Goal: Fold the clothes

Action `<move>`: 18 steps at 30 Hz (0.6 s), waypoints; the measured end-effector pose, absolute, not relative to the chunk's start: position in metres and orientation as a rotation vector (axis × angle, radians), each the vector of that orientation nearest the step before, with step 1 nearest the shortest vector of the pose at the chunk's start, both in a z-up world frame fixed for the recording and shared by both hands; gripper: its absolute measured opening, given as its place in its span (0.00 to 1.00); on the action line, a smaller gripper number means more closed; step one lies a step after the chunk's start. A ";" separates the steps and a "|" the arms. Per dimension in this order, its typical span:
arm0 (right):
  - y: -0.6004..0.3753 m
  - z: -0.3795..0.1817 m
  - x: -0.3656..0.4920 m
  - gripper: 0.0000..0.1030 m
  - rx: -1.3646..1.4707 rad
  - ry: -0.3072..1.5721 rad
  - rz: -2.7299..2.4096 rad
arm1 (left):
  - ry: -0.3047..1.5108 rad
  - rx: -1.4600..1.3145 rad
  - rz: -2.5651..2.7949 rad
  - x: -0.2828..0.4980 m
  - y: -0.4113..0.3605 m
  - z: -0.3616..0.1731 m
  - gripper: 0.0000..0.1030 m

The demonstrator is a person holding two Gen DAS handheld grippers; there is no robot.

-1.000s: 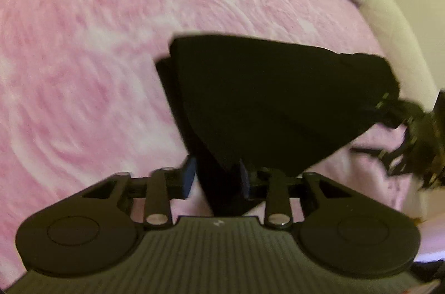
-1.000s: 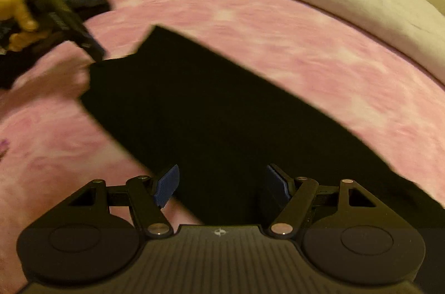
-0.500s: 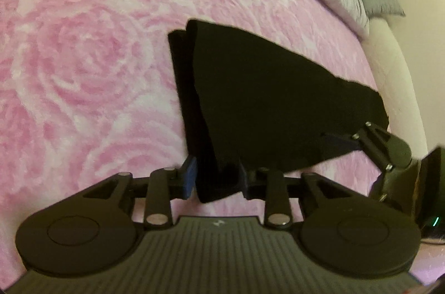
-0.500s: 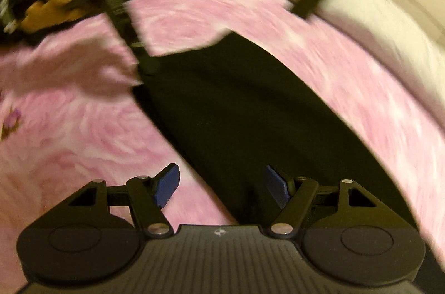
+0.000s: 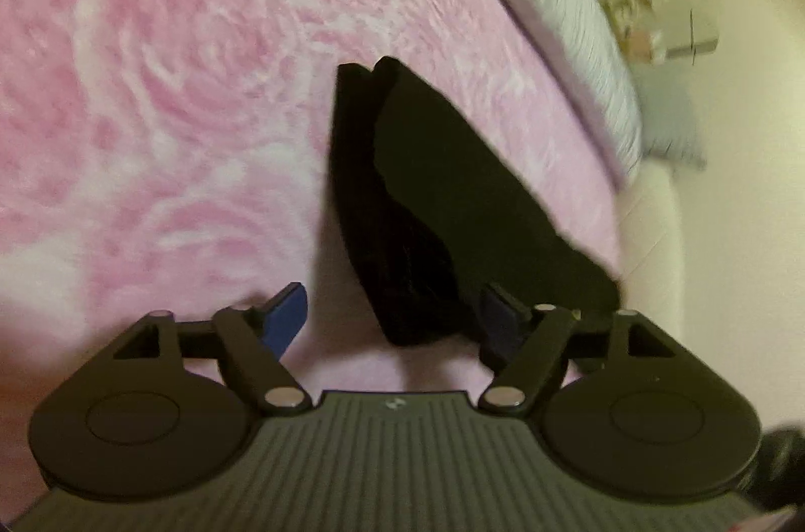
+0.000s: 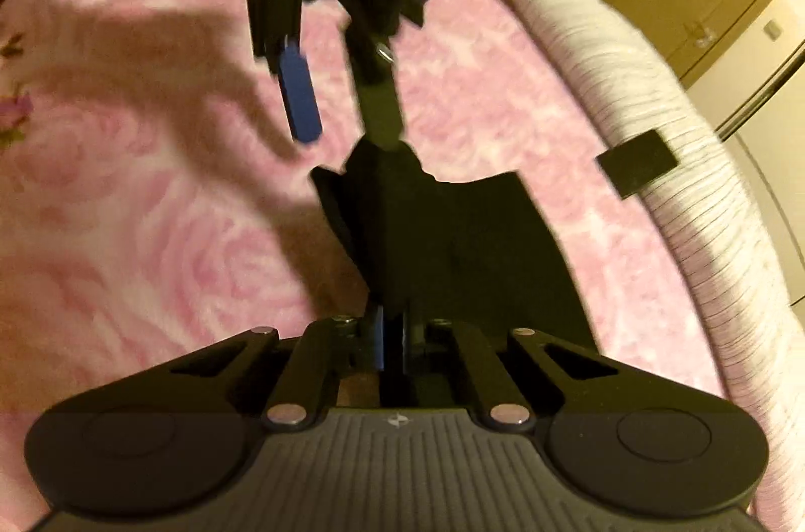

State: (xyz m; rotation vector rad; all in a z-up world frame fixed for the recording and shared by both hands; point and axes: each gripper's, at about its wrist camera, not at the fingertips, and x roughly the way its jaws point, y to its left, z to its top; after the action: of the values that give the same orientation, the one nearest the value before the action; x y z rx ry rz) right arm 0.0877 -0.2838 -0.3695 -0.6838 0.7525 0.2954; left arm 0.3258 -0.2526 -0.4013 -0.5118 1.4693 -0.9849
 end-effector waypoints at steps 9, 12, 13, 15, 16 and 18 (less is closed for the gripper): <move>-0.283 -0.357 0.074 0.01 -0.646 0.731 0.271 | 1.584 -0.766 -0.883 0.336 -0.282 -0.435 0.09; -0.286 -0.355 0.071 0.19 -0.591 0.754 0.240 | 1.547 -0.708 -0.886 0.339 -0.286 -0.430 0.07; -0.288 -0.354 0.069 0.31 -0.564 0.764 0.221 | 1.526 -0.689 -0.894 0.339 -0.288 -0.424 0.06; -0.300 -0.347 0.061 0.56 -0.478 0.781 0.156 | 1.482 -0.651 -0.911 0.340 -0.292 -0.413 0.05; -0.306 -0.344 0.057 0.57 -0.432 0.798 0.123 | 1.462 -0.627 -0.923 0.340 -0.295 -0.406 0.05; -0.322 -0.341 0.046 0.60 -0.342 0.853 0.041 | 1.418 -0.548 -0.964 0.341 -0.305 -0.386 0.04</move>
State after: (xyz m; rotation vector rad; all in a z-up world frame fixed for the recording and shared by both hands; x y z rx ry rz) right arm 0.0460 -0.3222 -0.3408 -0.3418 0.8526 0.0410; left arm 0.3408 -0.3049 -0.3859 -0.5480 1.4181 -0.9637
